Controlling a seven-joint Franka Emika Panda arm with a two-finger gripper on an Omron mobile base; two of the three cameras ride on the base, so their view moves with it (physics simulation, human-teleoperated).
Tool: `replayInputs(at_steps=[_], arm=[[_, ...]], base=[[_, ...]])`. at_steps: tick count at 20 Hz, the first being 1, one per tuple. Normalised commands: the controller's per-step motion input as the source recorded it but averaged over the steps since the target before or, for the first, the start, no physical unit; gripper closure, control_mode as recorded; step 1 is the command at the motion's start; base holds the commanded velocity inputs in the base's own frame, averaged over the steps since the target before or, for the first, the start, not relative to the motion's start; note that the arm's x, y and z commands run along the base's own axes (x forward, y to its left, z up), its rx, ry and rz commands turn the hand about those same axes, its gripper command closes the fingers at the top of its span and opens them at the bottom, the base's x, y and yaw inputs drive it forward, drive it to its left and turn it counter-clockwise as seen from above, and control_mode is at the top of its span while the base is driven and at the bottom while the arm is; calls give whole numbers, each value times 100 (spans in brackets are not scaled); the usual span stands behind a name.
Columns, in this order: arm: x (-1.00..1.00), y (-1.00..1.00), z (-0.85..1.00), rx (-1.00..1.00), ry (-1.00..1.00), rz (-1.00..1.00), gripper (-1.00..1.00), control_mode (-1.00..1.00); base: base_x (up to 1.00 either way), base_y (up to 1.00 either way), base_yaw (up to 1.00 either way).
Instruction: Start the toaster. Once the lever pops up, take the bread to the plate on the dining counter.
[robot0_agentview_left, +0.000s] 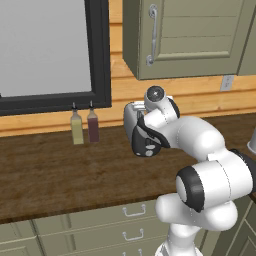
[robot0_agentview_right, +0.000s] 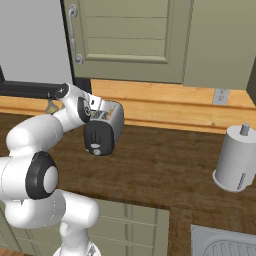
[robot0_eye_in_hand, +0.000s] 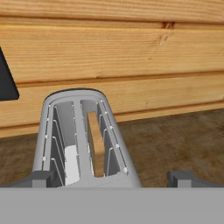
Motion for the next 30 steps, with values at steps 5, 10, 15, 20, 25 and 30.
replayInputs(at_steps=[5,10,15,20,25,30], arm=[[0,0,0,0,0,0,-100,-100],[0,0,0,0,0,0,-100,-100],[0,0,0,0,0,0,-100,-100],[0,0,0,0,0,0,-100,-100],[0,0,0,0,0,0,-100,-100],[0,0,0,0,0,0,-100,-100]], base=[[0,0,0],[0,0,0],[0,0,0],[0,0,0],[0,0,0],[0,0,0]])
